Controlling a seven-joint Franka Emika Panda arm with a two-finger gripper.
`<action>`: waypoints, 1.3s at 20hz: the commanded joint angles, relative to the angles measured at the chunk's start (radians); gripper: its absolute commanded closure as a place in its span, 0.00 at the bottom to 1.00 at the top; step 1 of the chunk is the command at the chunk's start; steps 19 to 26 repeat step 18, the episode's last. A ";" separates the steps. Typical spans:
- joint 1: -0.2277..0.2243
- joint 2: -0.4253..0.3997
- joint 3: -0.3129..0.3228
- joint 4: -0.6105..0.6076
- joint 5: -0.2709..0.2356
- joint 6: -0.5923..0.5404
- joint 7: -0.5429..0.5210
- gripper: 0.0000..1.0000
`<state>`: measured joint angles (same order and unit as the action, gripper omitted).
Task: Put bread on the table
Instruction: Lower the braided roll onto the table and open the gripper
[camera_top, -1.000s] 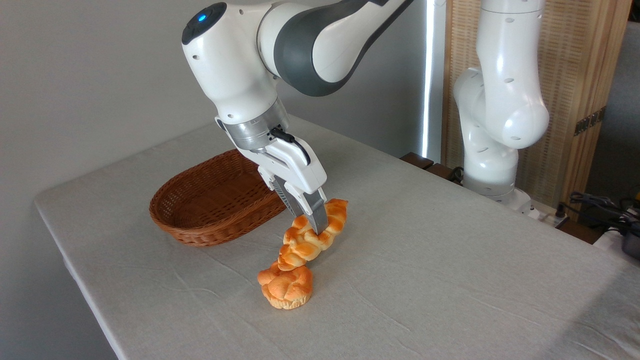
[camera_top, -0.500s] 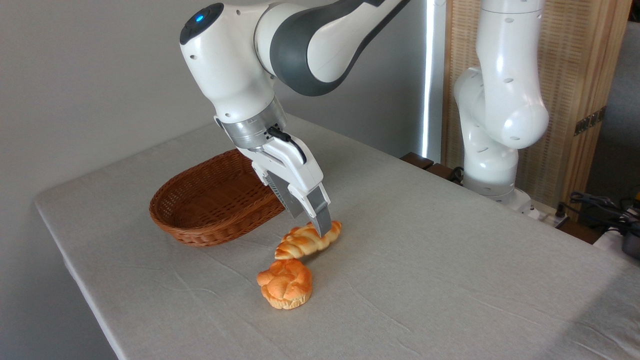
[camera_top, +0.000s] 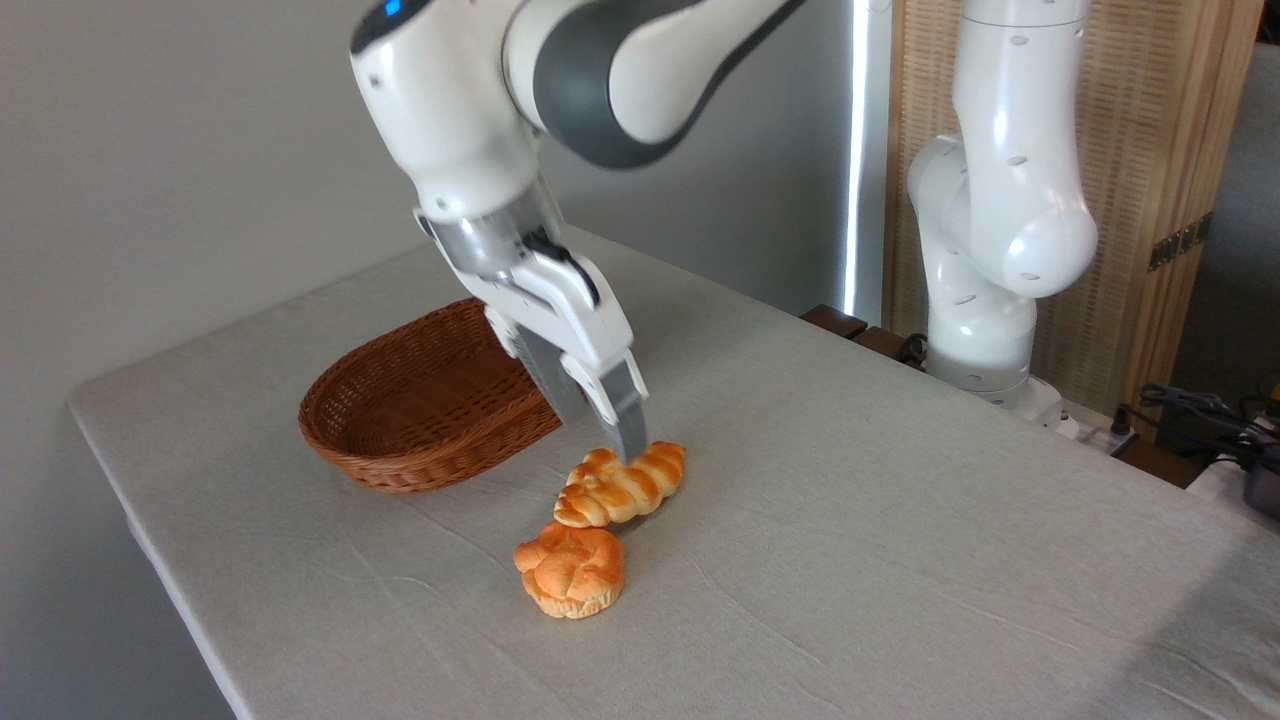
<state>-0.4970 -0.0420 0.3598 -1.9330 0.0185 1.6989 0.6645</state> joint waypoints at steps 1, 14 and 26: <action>-0.011 -0.022 -0.007 0.112 -0.002 -0.012 0.000 0.00; 0.000 -0.007 0.005 0.163 -0.088 0.093 0.003 0.00; 0.003 -0.002 0.005 0.164 -0.089 0.094 0.003 0.00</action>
